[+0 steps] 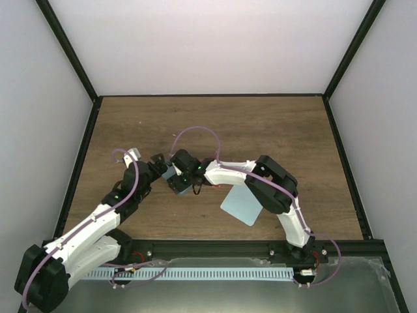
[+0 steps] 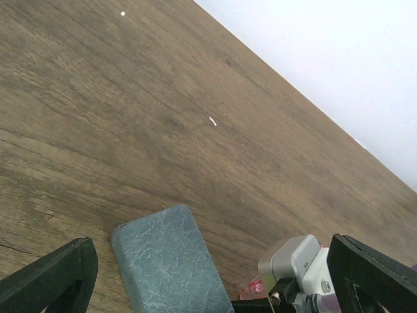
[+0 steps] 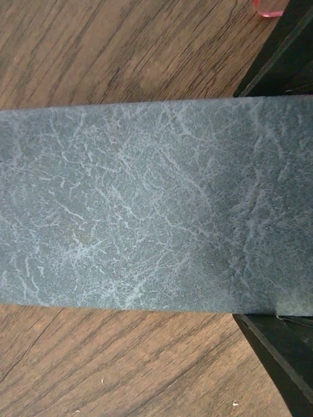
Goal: Organize the sunglasses
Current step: Pick up the sunglasses case from the center of the board.
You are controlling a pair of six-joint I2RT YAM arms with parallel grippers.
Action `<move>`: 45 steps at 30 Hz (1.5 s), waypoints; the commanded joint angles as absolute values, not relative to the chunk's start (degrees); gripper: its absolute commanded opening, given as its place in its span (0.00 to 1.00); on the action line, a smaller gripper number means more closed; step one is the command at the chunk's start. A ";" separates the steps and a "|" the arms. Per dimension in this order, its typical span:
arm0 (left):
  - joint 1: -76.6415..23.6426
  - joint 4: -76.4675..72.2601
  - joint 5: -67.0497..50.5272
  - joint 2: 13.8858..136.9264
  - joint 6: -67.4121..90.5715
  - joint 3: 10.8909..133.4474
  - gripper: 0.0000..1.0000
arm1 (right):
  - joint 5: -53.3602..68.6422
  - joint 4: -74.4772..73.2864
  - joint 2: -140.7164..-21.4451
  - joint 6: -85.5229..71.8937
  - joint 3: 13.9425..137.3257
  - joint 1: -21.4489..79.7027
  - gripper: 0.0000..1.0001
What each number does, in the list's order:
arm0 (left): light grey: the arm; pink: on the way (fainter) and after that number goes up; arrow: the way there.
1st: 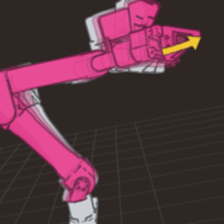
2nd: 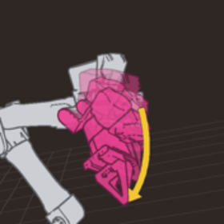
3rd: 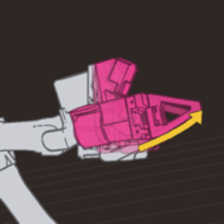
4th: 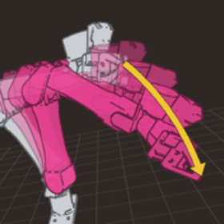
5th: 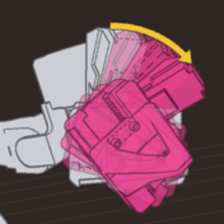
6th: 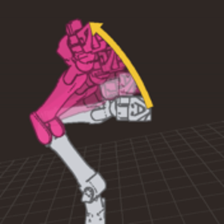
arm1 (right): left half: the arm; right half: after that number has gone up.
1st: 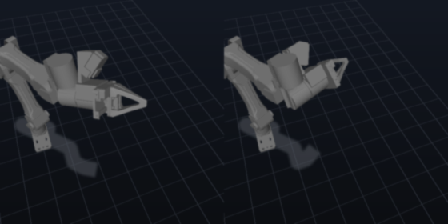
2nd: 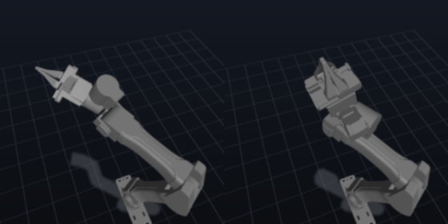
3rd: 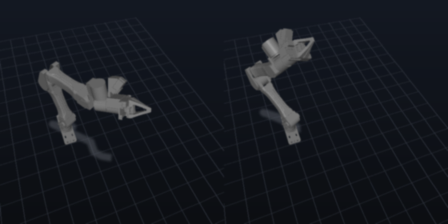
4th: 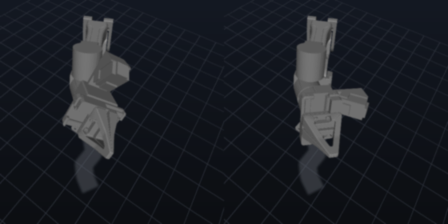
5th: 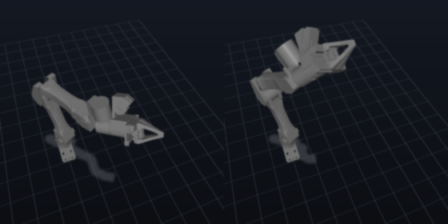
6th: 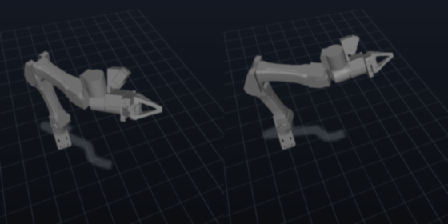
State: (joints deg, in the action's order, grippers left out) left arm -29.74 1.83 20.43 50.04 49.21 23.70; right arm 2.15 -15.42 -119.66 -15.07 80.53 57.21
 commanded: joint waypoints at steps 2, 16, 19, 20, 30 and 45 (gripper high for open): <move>-29.89 1.54 19.91 50.39 48.35 25.41 0.99 | 2.39 -15.94 -119.13 -14.68 82.16 57.79 0.81; -29.84 1.43 19.47 51.04 47.99 25.66 0.99 | 1.76 -14.71 -117.83 -14.50 80.81 57.92 0.82; -29.92 1.41 19.43 51.15 47.91 25.75 0.99 | 1.93 -14.68 -117.96 -14.33 80.83 57.92 0.84; -29.93 1.41 19.50 51.20 47.90 25.75 0.99 | 1.92 -14.65 -117.91 -14.33 80.75 57.85 0.85; -29.96 1.32 19.25 51.66 47.82 25.84 0.99 | 1.67 -14.31 -117.00 -14.18 80.25 57.84 0.84; -29.89 1.35 19.23 51.68 47.77 25.92 0.99 | 1.75 -15.57 -118.55 -14.06 81.23 57.85 0.71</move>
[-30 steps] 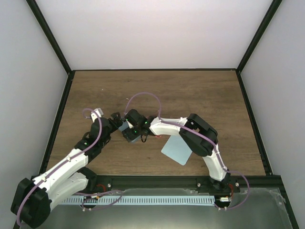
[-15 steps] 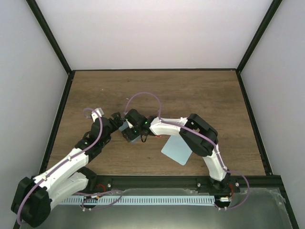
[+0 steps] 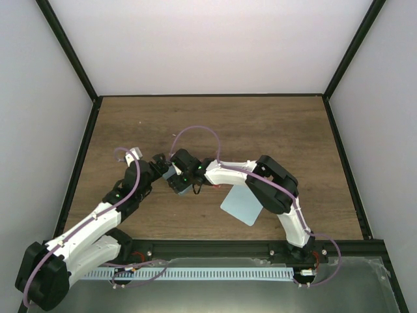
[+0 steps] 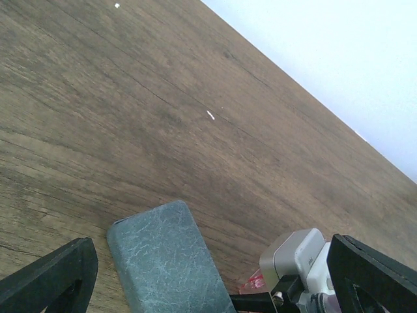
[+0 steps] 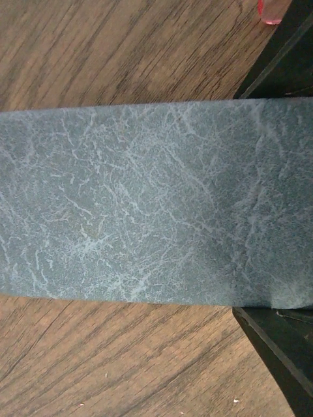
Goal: Organize the sunglasses
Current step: Pick up the sunglasses case from the center of the board.
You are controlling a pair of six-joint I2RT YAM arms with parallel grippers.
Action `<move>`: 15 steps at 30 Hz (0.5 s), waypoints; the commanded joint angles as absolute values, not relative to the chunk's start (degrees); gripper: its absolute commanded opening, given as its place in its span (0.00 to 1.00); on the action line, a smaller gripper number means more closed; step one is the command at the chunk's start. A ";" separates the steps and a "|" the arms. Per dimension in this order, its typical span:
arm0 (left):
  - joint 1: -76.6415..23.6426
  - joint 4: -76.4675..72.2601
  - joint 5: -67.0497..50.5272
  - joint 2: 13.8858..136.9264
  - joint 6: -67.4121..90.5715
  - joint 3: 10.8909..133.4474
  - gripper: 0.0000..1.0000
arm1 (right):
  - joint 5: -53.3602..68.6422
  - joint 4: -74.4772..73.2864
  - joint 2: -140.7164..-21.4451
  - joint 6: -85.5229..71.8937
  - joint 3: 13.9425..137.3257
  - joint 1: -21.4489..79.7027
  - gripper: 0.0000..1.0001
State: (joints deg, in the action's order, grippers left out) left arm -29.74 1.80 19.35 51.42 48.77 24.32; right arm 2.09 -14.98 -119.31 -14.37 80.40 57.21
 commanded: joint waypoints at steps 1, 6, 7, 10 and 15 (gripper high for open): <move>-29.95 1.36 19.25 51.68 47.74 25.93 0.99 | 1.76 -15.56 -118.44 -14.04 81.21 57.91 0.69; -29.91 1.41 19.25 51.46 47.58 25.93 0.99 | 1.79 -15.42 -116.75 -14.36 80.57 57.92 0.62; -29.91 1.20 19.00 51.38 47.22 25.93 0.99 | 2.00 -15.34 -116.06 -14.53 80.26 57.92 0.59; -29.95 0.44 18.24 50.71 46.74 25.61 0.98 | 3.61 -13.83 -112.36 -15.06 78.10 57.93 0.56; -29.92 -0.74 18.47 48.32 44.95 24.80 0.94 | 4.21 -10.31 -103.85 -16.15 73.58 57.69 0.57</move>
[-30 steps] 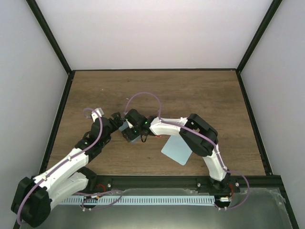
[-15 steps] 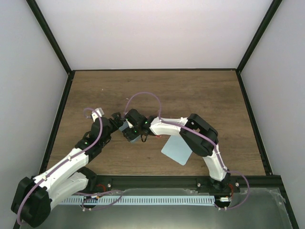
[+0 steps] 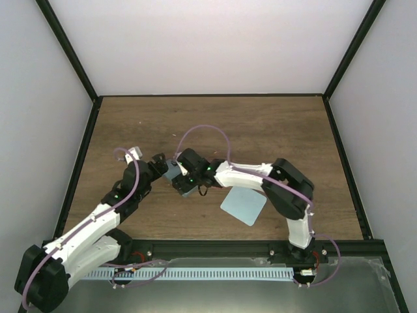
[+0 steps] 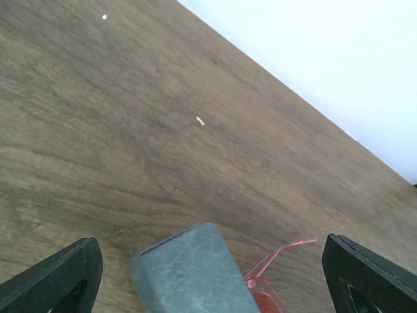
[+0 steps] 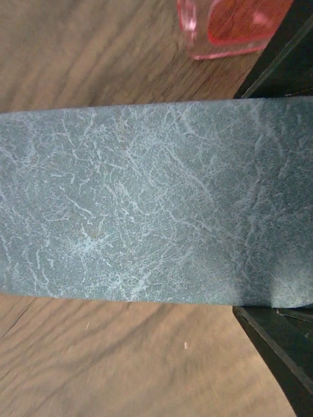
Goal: Organize the sunglasses
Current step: Pick up the sunglasses case from the center of the board.
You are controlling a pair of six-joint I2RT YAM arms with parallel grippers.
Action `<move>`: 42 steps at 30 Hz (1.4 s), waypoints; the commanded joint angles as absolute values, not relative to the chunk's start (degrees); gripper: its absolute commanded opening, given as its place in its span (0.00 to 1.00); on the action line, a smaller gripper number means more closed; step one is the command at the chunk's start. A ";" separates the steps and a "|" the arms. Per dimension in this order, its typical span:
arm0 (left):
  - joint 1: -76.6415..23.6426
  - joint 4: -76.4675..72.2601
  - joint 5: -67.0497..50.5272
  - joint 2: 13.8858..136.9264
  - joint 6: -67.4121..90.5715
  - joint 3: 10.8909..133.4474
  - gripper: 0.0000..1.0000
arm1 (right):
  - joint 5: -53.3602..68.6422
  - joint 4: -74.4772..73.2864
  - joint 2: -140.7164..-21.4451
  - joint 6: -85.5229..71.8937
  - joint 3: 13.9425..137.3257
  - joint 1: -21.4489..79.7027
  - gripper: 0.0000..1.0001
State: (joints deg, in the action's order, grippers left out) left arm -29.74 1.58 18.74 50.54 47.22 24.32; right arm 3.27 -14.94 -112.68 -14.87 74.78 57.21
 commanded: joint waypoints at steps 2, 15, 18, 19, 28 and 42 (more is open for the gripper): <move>-29.96 -0.89 19.15 46.63 44.71 24.39 0.94 | 4.30 -9.54 -100.60 -16.46 72.20 57.44 0.57; -29.88 -13.74 8.03 40.97 41.01 18.61 1.00 | 30.28 2.78 -81.52 -25.37 54.81 38.40 0.51; -29.92 -20.03 0.68 41.81 40.30 16.58 1.00 | 38.79 5.89 -80.59 -26.56 52.62 35.36 0.51; -29.95 -23.22 -1.97 42.18 40.26 16.12 1.00 | 40.69 6.98 -80.33 -26.92 52.18 34.92 0.51; -29.92 -34.96 -17.23 51.60 42.06 15.85 1.00 | 43.33 9.57 -78.59 -26.80 50.84 34.37 0.51; -29.97 -37.62 -22.07 53.43 42.58 16.52 1.00 | 45.32 8.71 -79.06 -25.53 51.56 34.36 0.52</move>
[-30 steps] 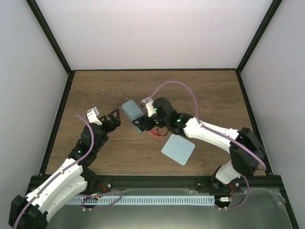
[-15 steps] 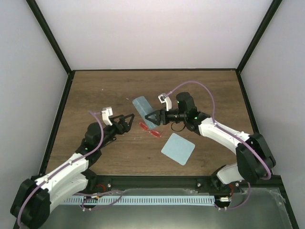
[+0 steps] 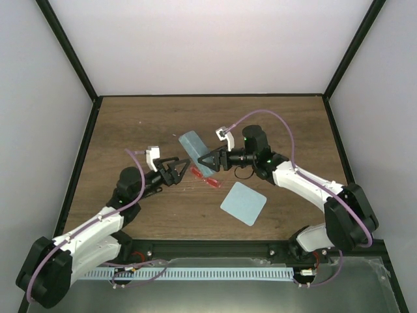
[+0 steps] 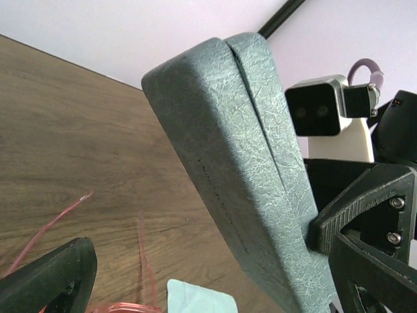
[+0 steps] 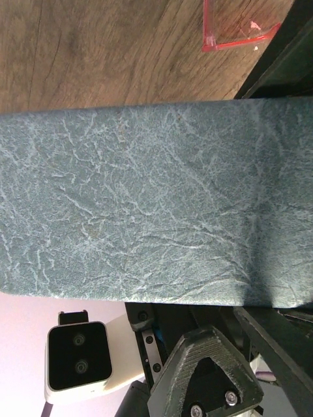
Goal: Organize the sunglasses
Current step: Pick up the sunglasses case from the center of the board, then open the sunglasses case.
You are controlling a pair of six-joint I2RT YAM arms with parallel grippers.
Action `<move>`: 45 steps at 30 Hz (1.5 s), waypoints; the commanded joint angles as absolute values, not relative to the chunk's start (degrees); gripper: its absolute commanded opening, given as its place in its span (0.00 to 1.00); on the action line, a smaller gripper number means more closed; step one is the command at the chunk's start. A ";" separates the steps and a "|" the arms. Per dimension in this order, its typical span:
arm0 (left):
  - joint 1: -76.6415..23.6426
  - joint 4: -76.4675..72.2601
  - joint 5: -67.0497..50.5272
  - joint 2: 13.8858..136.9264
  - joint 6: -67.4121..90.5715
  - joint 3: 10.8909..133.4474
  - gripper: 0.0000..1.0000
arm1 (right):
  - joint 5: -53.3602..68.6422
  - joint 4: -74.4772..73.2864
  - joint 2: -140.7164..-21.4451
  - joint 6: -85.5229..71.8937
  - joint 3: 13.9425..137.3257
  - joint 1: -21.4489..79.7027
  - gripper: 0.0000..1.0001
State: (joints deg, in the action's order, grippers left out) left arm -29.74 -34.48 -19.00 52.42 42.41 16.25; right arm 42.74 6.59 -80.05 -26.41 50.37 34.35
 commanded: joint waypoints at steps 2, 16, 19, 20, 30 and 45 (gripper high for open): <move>-29.97 -37.77 -21.77 54.13 42.57 16.48 1.00 | 46.64 9.03 -78.77 -25.40 51.55 34.38 0.53; -29.97 -38.72 -21.37 54.16 42.91 15.93 1.00 | 50.98 10.25 -81.34 -26.12 51.61 34.53 0.53; -29.96 -38.67 -20.66 54.35 42.92 15.82 1.00 | 50.99 10.46 -81.80 -26.18 51.57 34.80 0.53; -29.98 -38.68 -20.70 54.54 42.96 15.82 1.00 | 51.02 10.46 -81.95 -26.11 51.66 34.87 0.53; -29.97 -34.86 -16.83 58.21 43.66 16.96 1.00 | 51.23 10.97 -79.83 -26.17 51.19 34.90 0.53; -29.97 -28.74 -10.55 59.47 43.44 18.08 1.00 | 53.16 13.94 -76.80 -26.78 49.65 34.89 0.54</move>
